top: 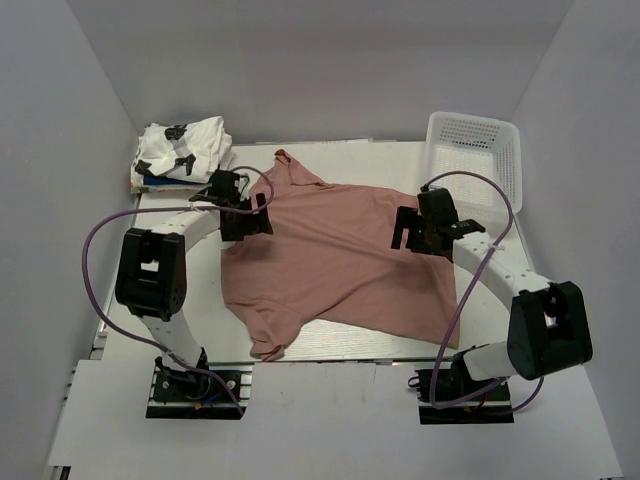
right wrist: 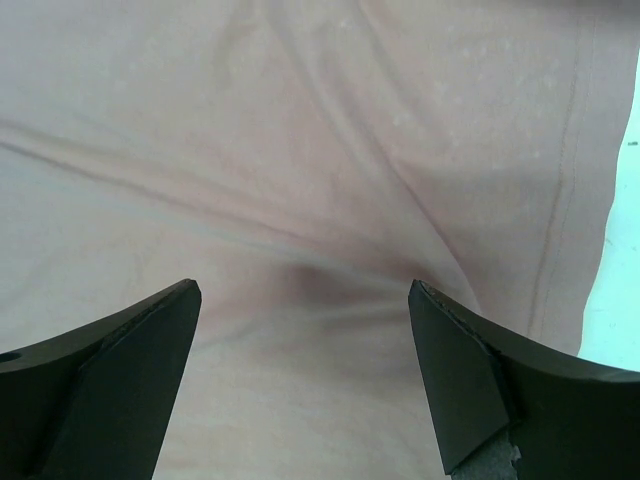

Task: Fold and stack the t-shirts
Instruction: Flatten out the tshirt

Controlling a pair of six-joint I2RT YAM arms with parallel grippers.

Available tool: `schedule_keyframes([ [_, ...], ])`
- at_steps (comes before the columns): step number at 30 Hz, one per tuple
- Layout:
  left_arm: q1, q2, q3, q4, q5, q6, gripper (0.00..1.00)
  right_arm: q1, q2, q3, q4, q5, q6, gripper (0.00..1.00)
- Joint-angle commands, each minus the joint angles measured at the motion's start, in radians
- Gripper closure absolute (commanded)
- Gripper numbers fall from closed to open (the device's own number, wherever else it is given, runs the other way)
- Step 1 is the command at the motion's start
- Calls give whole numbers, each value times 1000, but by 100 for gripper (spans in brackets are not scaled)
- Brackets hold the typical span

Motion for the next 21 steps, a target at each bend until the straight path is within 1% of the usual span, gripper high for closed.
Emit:
schedule_keyframes([
  [1,34,-22,-74,16,-72,-47,0,2,6,51,38,-6,-17,10],
  [3,44,-40,-104,7,-133,-61,0,3,10,69,48,-1,-22,10],
  [4,44,-51,-127,-16,-202,-88,0,6,25,82,48,-12,-25,10],
  [5,44,-60,-141,-25,-223,-125,0,5,32,83,55,-12,-36,10],
  [6,44,-72,-189,-25,-270,-144,0,6,42,88,68,-9,-37,10],
  [7,44,-86,-217,-25,-290,-165,0,11,61,94,68,-8,-43,10],
  [8,68,-111,-239,-25,-290,-179,0,12,78,114,72,-5,-43,10],
  [11,91,-140,-286,-112,-454,-294,0,29,116,150,88,11,-56,10],
  [12,122,-152,-302,-123,-497,-318,0,32,121,164,95,14,-59,10],
  [13,136,-178,-302,-123,-510,-351,0,34,145,184,97,14,-66,10],
  [15,175,-204,-316,-123,-510,-369,0,40,165,215,89,23,-73,10],
  [16,188,-224,-307,-142,-510,-389,0,43,182,230,79,31,-70,10],
  [18,226,-256,-274,-213,-565,-432,0,41,214,247,83,45,-71,10],
  [19,226,-257,-274,-214,-565,-432,0,41,214,247,86,45,-71,10],
  [20,226,-288,-274,-214,-574,-432,0,40,231,253,83,43,-70,10],
  [21,251,-301,-274,-202,-574,-432,0,37,249,275,83,46,-74,10],
])
